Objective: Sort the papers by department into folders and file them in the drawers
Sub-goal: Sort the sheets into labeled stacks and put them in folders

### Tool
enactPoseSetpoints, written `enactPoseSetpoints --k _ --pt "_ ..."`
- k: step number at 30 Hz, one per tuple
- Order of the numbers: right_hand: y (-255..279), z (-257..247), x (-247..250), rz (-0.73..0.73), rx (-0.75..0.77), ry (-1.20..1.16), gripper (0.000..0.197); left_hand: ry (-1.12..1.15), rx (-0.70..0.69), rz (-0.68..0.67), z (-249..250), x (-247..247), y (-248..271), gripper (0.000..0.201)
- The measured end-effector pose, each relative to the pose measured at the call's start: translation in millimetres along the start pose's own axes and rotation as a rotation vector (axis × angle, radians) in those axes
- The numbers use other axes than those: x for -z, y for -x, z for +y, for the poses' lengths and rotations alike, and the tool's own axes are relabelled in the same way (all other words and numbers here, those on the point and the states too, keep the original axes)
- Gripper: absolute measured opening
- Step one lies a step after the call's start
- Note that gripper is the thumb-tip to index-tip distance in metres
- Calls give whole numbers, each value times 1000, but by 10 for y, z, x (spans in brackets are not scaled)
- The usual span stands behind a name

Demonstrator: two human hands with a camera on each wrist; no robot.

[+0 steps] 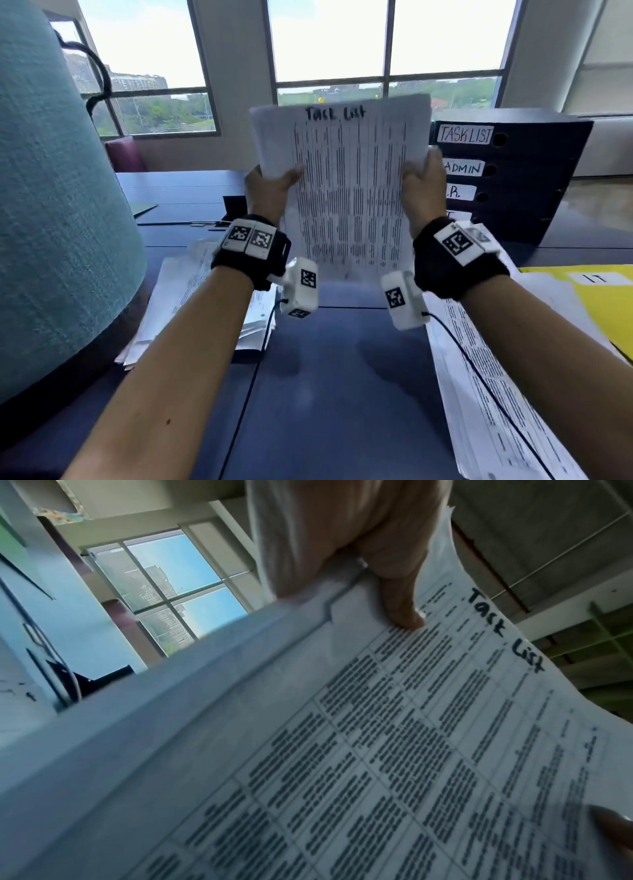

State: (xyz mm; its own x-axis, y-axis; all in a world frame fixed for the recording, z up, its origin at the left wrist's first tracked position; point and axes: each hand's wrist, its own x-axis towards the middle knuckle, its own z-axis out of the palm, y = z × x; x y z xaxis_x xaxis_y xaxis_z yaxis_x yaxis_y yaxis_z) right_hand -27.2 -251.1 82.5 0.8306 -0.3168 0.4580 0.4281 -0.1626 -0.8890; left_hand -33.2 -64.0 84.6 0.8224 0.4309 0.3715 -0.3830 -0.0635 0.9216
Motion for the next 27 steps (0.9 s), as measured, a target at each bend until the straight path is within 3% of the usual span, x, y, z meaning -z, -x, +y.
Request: enactPoseSetpoints --k 2,4,7,9,11,13,16,19,22,24,27 --pt "-94 -171 26 49 64 -40 12 62 -53 -11 112 -7 -90 38" --pt "-132 -211 47 34 54 -78 13 101 -54 -21 158 21 -172 53" --pt "-40 -33 84 -15 -65 -128 42 28 36 -39 4 66 -189 84" --pt "91 128 87 -51 -146 -103 46 27 111 -136 -183 56 -83 75" --pt "174 257 61 -75 -177 -51 40 11 100 -195 -326 1 1 53" --pt "155 256 29 -61 -141 -43 28 -51 44 -147 -332 -56 5 36" --pt "-7 102 22 42 -75 -99 15 -22 -17 -37 -148 -83 -132 33" --pt "-71 38 50 78 -57 -127 23 41 -5 -67 -70 -56 -208 53" --pt "87 189 64 -27 -132 -51 34 40 97 -189 -249 -39 -137 80" --pt "226 271 61 -72 -169 31 35 -18 123 -213 -397 -62 -55 58" --pt "219 210 51 -49 -193 47 42 -151 71 -105 -379 -128 -57 27"
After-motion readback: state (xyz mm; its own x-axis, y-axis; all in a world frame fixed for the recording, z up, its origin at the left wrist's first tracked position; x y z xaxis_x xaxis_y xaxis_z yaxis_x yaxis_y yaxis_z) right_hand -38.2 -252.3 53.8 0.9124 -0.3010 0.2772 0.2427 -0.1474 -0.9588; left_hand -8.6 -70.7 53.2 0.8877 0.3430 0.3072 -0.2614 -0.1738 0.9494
